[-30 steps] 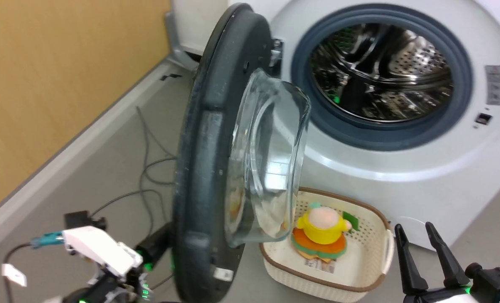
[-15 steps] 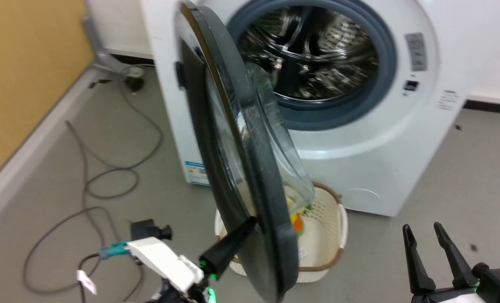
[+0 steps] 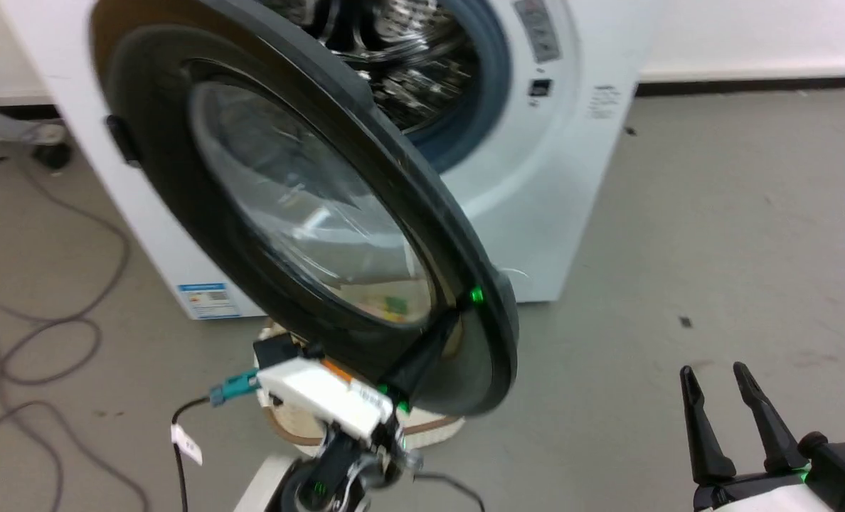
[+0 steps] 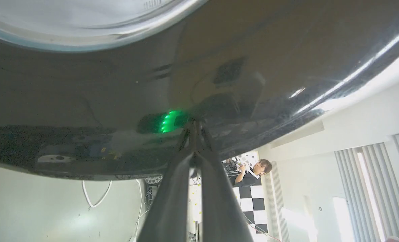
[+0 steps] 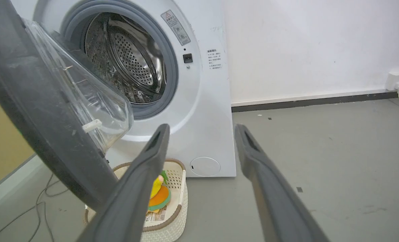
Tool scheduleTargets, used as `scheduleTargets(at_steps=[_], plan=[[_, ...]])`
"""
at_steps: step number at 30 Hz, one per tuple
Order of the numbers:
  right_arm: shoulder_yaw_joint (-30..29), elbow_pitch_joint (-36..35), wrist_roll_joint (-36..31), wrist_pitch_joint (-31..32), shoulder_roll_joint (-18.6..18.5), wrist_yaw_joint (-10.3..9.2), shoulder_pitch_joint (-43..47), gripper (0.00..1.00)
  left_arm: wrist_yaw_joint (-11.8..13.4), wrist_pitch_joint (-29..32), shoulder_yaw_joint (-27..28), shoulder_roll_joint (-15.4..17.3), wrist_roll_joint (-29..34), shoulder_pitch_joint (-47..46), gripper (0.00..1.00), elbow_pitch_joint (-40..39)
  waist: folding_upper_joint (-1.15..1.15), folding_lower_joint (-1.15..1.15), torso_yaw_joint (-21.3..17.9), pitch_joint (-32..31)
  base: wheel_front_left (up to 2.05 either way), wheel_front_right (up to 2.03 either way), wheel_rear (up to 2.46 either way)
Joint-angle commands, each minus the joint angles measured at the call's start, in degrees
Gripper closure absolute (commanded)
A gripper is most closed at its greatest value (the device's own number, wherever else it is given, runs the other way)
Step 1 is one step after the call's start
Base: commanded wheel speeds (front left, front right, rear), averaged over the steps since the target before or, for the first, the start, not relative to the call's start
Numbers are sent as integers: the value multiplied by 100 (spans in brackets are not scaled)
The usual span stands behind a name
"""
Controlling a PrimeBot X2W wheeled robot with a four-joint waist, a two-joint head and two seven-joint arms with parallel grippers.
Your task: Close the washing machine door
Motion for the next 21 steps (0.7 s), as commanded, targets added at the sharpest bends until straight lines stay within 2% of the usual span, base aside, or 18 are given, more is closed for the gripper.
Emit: scheduleTargets(at_steps=[1, 11, 16, 21], plan=[[6, -34, 7, -26, 14, 5, -110, 0, -78, -193, -60, -5, -66, -274, 100, 137, 0, 0, -341, 229, 0, 0, 0], [205, 2, 50, -26, 153, 5, -334, 0, -173, -1509, -354, -5, -397, -2043, 100, 1671, 0, 0, -1036, 530, 0, 0, 0], [289, 49, 62, -26, 212, 5, -407, 0, -314, -1815, -505, -5, -665, -2797, 100, 2623, 0, 0, -1213, 600, 0, 0, 0], [274, 77, 59, -26, 248, 5, -428, 0, -547, -1955, -717, -5, -1087, -3268, 100, 3241, 0, 0, -1213, 602, 0, 0, 0]])
